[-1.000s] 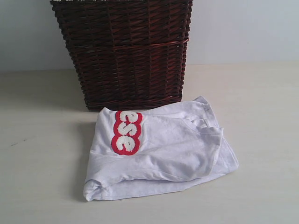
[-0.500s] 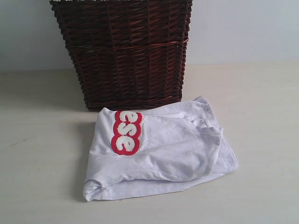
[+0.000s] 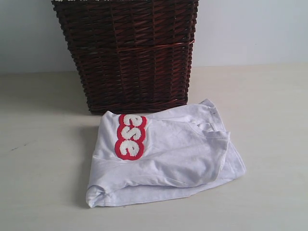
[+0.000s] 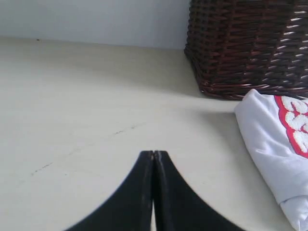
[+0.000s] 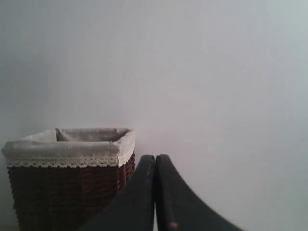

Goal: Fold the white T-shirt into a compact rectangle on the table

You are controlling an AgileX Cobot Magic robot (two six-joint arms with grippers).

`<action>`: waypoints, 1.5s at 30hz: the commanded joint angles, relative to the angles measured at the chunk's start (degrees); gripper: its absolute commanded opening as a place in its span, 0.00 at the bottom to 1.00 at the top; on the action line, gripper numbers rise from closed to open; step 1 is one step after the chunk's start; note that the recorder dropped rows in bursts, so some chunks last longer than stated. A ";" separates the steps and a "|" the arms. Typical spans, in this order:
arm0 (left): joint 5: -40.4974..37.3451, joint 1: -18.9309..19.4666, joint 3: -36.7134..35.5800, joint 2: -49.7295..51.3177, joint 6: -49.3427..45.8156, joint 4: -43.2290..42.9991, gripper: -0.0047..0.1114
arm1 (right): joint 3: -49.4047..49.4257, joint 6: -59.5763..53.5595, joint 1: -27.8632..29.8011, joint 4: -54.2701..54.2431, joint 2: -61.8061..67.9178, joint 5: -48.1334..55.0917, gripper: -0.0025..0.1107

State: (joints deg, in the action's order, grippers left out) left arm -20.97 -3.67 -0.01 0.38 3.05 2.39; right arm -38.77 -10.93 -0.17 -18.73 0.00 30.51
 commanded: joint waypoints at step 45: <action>0.61 -0.28 0.01 -0.38 0.38 0.33 0.04 | 26.51 4.97 0.36 15.15 0.00 -20.85 0.02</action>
State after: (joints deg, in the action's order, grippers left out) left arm -20.97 -3.67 -0.01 0.38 3.05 2.39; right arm -16.83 -6.17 -0.17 -7.36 0.16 14.33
